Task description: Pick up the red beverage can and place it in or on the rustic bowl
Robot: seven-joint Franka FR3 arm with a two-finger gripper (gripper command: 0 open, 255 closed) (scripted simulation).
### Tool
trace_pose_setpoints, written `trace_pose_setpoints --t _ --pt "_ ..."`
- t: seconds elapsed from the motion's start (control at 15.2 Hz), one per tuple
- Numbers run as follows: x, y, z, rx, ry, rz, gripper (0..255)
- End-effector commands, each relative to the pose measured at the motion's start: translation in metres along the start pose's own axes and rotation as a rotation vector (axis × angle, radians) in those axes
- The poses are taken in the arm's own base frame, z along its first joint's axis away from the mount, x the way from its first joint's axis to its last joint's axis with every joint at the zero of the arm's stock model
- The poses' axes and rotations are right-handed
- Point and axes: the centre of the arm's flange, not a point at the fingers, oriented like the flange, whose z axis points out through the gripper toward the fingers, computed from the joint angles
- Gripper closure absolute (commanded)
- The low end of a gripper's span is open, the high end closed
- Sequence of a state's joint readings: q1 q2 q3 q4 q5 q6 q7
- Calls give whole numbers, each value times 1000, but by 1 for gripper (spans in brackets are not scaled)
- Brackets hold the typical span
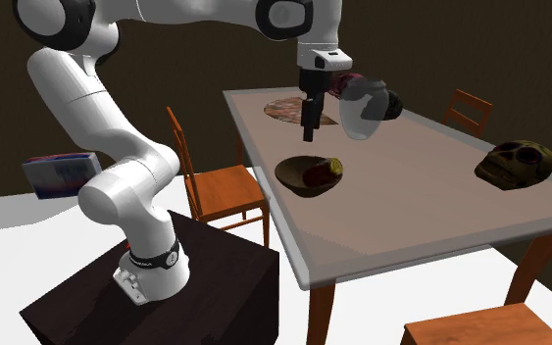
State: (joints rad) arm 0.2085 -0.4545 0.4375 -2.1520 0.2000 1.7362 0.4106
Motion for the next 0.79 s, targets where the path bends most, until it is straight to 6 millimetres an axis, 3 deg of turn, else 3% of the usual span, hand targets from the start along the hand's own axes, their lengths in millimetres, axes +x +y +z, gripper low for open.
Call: trace_pose_setpoints --t 0.0,0.2,0.73 --pt "0 0 -13 0 0 0 0" --pt "0 0 -50 0 0 0 0" --pt "0 0 -50 0 0 0 0"
